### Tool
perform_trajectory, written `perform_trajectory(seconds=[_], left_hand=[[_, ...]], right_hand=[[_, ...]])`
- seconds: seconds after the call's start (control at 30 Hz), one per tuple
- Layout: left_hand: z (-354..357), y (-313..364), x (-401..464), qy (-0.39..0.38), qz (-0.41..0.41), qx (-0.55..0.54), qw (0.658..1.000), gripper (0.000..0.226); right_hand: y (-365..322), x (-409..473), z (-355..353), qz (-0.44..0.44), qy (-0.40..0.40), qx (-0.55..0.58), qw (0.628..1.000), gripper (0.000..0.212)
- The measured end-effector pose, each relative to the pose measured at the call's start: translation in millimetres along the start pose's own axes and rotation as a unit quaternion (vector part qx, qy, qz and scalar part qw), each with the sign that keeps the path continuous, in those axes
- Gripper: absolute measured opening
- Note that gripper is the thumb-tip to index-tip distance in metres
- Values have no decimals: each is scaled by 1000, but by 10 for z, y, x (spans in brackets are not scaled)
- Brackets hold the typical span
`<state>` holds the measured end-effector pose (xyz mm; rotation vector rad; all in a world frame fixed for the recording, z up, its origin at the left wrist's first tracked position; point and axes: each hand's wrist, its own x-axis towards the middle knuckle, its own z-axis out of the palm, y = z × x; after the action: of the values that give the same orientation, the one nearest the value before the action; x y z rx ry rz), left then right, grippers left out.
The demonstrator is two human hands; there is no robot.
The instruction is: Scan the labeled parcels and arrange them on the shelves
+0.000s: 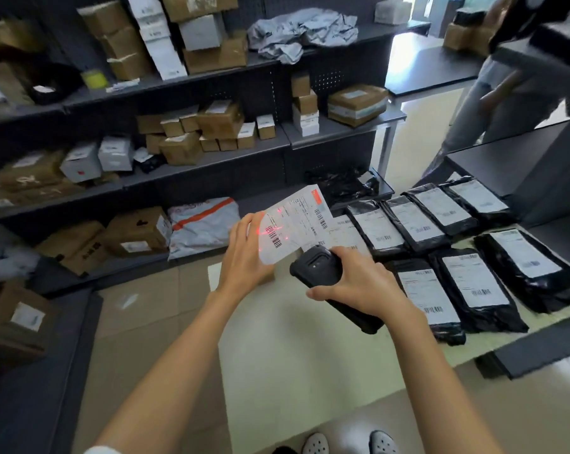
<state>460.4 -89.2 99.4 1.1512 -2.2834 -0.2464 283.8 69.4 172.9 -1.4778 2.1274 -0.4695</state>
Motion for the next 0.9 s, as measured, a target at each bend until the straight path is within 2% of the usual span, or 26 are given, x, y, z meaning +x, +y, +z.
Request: perform_trajectory(seconds=[0.1,0.47,0.7,0.9], left_hand=[[67,-3,80,-21,10,-9,1000,90],[459,427,285,-75,56,-90,992,105],[918,1108,409,-141,159,-113,971,102],[1507,2208,402,-213,290,-120,925,107]], right_hand=[[49,-62,54,23,10,11,1000,71],[542,-253,38,127,67,49,988,69],[1107,-634,-148,205,134,57,968,72],[1855,-1251,-405,306,193,107,926,76]])
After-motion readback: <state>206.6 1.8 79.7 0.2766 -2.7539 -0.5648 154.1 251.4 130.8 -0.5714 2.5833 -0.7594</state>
